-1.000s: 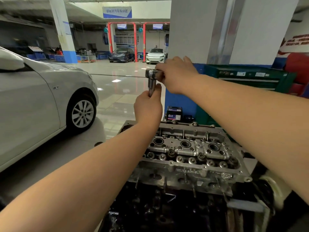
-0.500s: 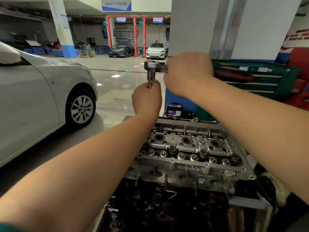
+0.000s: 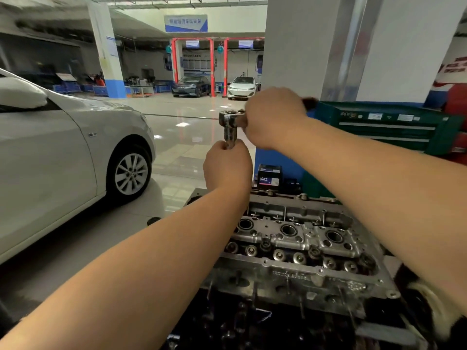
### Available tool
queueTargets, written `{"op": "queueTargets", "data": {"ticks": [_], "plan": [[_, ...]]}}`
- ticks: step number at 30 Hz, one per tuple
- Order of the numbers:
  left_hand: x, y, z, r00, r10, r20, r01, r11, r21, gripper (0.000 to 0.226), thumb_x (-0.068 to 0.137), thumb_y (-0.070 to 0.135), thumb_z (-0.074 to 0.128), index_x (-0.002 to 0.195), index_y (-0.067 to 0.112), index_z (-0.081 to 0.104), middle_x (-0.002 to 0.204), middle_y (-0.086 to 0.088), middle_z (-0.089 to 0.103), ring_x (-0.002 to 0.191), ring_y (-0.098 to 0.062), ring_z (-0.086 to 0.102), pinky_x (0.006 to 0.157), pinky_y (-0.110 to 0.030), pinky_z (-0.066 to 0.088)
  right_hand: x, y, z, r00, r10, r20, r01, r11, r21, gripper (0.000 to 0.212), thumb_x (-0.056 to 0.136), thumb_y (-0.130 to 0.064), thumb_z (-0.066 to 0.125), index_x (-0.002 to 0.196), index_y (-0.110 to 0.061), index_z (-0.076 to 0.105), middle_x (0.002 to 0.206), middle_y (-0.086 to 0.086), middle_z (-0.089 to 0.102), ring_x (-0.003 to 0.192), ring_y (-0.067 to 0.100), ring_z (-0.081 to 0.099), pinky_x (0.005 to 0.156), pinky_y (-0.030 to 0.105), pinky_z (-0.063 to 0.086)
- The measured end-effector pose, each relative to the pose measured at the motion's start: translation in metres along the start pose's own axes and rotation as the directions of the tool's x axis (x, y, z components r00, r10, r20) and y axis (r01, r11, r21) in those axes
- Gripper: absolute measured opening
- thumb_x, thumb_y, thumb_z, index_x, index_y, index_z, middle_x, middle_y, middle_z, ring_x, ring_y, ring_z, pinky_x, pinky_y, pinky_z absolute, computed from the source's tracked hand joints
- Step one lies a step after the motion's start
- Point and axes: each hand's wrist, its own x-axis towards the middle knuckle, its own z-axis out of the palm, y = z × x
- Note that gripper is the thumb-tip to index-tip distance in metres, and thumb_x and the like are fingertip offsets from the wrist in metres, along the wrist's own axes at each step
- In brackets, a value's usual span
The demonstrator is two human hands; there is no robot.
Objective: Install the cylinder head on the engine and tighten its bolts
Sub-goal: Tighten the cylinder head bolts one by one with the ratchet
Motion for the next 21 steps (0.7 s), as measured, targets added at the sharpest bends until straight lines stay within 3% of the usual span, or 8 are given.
{"op": "queueTargets", "data": {"ticks": [3, 6, 9, 12, 14, 16, 18, 21], "plan": [[0.007, -0.003, 0.003, 0.997, 0.068, 0.026, -0.069, 0.997, 0.041, 0.019, 0.076, 0.039, 0.054, 0.064, 0.024, 0.057, 0.053, 0.009, 0.051, 0.050, -0.013, 0.043, 0.056, -0.031, 0.039, -0.023, 0.006, -0.006, 0.995, 0.094, -0.040, -0.098, 0.990, -0.104, 0.032, 0.098, -0.028, 0.052, 0.069, -0.020, 0.042, 0.070, 0.003, 0.044, 0.057, 0.021, 0.035, 0.060, 0.034, 0.032], [0.004, -0.004, 0.002, 0.992, 0.121, 0.047, -0.124, 0.991, 0.056, 0.034, 0.084, 0.046, 0.053, 0.052, 0.038, 0.056, 0.044, 0.012, 0.044, 0.045, -0.012, 0.031, 0.055, -0.030, 0.033, -0.032, 0.006, -0.007, 0.994, 0.082, -0.068, -0.085, 0.995, -0.051, 0.028, 0.097, -0.032, 0.049, 0.072, -0.020, 0.046, 0.070, 0.002, 0.043, 0.061, 0.022, 0.042, 0.066, 0.035, 0.033], [0.000, -0.002, -0.001, 0.991, 0.109, 0.083, -0.113, 0.992, 0.054, 0.046, 0.093, 0.051, 0.052, 0.047, 0.045, 0.055, 0.041, 0.013, 0.043, 0.044, -0.011, 0.033, 0.056, -0.031, 0.029, -0.019, 0.004, 0.000, 1.000, 0.016, -0.001, -0.016, 1.000, -0.006, 0.014, 0.100, -0.028, 0.048, 0.094, -0.021, 0.057, 0.079, -0.001, 0.046, 0.085, 0.028, 0.052, 0.089, 0.045, 0.040], [-0.002, -0.001, -0.004, 0.983, 0.071, 0.169, -0.073, 0.997, 0.010, 0.053, 0.094, 0.048, 0.054, 0.043, 0.034, 0.050, 0.040, 0.009, 0.036, 0.052, -0.017, 0.032, 0.059, -0.033, 0.028, 0.001, 0.009, 0.008, 0.994, -0.033, 0.104, 0.010, 0.977, 0.214, 0.010, 0.101, -0.023, 0.051, 0.109, -0.027, 0.056, 0.111, 0.000, 0.053, 0.123, 0.030, 0.048, 0.118, 0.064, 0.020], [-0.002, 0.000, -0.007, 0.974, 0.056, 0.219, -0.060, 0.998, 0.012, 0.056, 0.094, 0.040, 0.055, 0.041, 0.027, 0.044, 0.040, 0.008, 0.030, 0.056, -0.020, 0.028, 0.063, -0.039, 0.025, 0.007, 0.005, 0.009, 0.983, -0.123, 0.134, 0.058, 0.910, 0.410, 0.032, 0.097, -0.013, 0.058, 0.125, -0.028, 0.059, 0.127, -0.002, 0.056, 0.129, 0.028, 0.048, 0.117, 0.062, 0.029], [0.001, 0.000, -0.010, 0.978, 0.043, 0.202, -0.046, 0.999, 0.010, 0.055, 0.093, 0.031, 0.054, 0.040, 0.024, 0.041, 0.040, 0.007, 0.027, 0.059, -0.021, 0.025, 0.066, -0.043, 0.024, 0.009, -0.004, 0.008, 0.982, -0.170, 0.080, 0.109, 0.863, 0.492, 0.038, 0.093, -0.007, 0.060, 0.127, -0.024, 0.061, 0.127, 0.000, 0.058, 0.122, 0.027, 0.052, 0.102, 0.049, 0.045], [0.005, -0.003, -0.012, 0.984, 0.038, 0.171, -0.039, 0.999, -0.001, 0.054, 0.090, 0.035, 0.055, 0.041, 0.023, 0.038, 0.042, 0.007, 0.025, 0.060, -0.020, 0.024, 0.065, -0.043, 0.024, 0.012, -0.007, 0.005, 0.988, -0.152, 0.029, 0.131, 0.921, 0.368, 0.031, 0.093, -0.012, 0.060, 0.122, -0.021, 0.063, 0.120, 0.003, 0.057, 0.119, 0.029, 0.052, 0.092, 0.041, 0.043], [0.007, -0.007, -0.013, 0.978, 0.128, 0.164, -0.129, 0.992, -0.005, 0.058, 0.089, 0.050, 0.059, 0.045, 0.024, 0.031, 0.048, 0.007, 0.023, 0.052, -0.014, 0.020, 0.058, -0.035, 0.021, 0.006, -0.002, -0.008, 0.992, -0.120, 0.025, 0.120, 0.993, -0.019, 0.015, 0.098, -0.031, 0.053, 0.099, -0.019, 0.063, 0.094, 0.004, 0.054, 0.107, 0.030, 0.052, 0.099, 0.046, 0.039]]}}
